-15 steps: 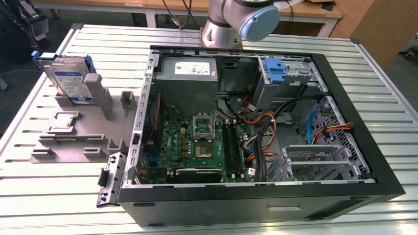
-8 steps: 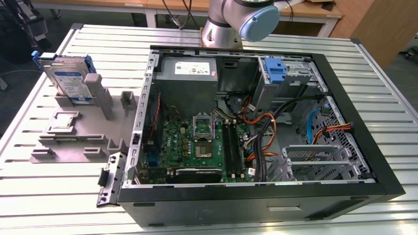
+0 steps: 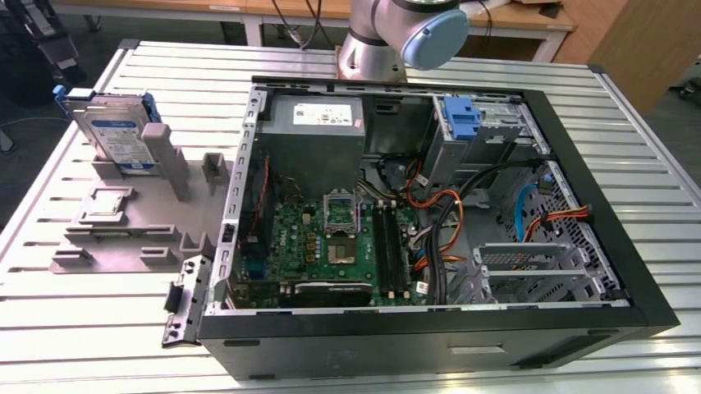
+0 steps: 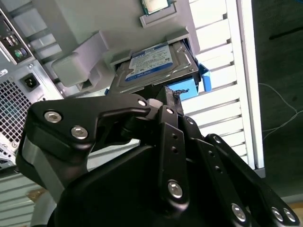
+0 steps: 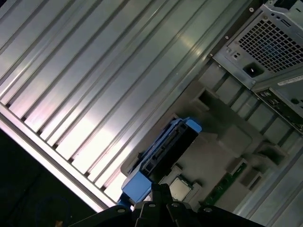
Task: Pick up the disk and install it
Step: 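Pick up the disk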
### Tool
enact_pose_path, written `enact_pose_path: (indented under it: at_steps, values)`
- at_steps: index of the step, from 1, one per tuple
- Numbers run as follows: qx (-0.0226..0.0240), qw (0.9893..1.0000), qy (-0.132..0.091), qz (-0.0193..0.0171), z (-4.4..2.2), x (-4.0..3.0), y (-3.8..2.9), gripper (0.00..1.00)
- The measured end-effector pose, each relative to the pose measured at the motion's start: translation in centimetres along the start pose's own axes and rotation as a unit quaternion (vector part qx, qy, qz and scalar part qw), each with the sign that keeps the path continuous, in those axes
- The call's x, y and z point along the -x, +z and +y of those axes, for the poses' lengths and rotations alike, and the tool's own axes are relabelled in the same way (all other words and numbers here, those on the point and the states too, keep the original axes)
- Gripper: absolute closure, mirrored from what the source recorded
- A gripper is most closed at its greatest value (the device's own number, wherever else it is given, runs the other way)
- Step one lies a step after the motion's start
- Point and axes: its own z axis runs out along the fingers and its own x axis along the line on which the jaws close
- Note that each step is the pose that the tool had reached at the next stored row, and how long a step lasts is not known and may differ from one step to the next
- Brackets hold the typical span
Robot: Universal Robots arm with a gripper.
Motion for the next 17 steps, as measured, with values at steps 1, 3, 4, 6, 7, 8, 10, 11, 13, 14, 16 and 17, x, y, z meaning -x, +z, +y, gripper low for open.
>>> enact_pose_path:
  at_steps: [1,3,4,6,7,8,10,11,13,14,16,17]
  values:
    - [0.0000,1.0000,0.006,-0.0003,0.00,0.00,0.01,0.90]
    - [0.0001,0.9998,0.019,-0.0008,0.00,0.00,0.02,0.90]
    - [0.0001,0.9997,0.025,-0.0011,0.00,0.00,0.04,0.90]
    - [0.0002,0.9992,0.039,-0.0017,0.00,0.00,0.06,0.90]
    - [0.0003,0.9989,0.047,-0.0020,0.00,0.00,0.07,0.90]
    - [0.0003,0.9985,0.054,-0.0023,0.00,0.00,0.07,0.90]
    - [0.0003,0.9983,0.059,-0.0025,0.00,0.00,0.07,0.90]
    - [0.0003,0.9981,0.062,-0.0026,0.00,0.00,0.08,0.90]
    - [0.0003,0.9979,0.065,-0.0027,0.00,0.00,0.08,0.90]
    - [0.0003,0.9979,0.065,-0.0027,0.00,0.00,0.08,0.90]
    - [0.0004,0.9978,0.066,-0.0028,0.00,0.00,0.08,0.90]
    - [0.0004,0.9978,0.066,-0.0028,0.00,0.00,0.08,0.90]
